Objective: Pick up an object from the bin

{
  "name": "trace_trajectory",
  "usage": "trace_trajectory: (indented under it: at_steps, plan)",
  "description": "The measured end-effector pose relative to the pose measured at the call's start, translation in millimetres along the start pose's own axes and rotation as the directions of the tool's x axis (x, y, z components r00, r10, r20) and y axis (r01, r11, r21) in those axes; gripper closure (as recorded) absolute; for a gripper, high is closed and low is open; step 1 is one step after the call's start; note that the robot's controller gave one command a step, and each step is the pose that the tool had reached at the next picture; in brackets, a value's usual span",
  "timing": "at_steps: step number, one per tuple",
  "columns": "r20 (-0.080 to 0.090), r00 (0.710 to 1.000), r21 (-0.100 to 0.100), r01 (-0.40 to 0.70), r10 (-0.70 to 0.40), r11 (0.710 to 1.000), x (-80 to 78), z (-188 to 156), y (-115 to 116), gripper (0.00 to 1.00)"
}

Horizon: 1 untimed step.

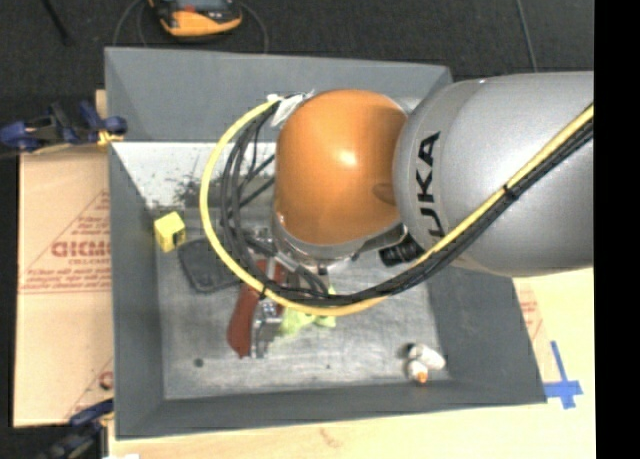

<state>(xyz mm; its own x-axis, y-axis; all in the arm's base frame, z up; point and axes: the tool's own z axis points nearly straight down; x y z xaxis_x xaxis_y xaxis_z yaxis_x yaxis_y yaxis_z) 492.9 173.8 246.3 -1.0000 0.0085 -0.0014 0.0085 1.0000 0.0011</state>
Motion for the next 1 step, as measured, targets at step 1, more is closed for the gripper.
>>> trace_trajectory:
  at_steps: [1]
  plan:
    - [0.000, 1.000, 0.000, -0.001, 0.001, 1.000, 0.0, 0.0, 0.0, 1.00]
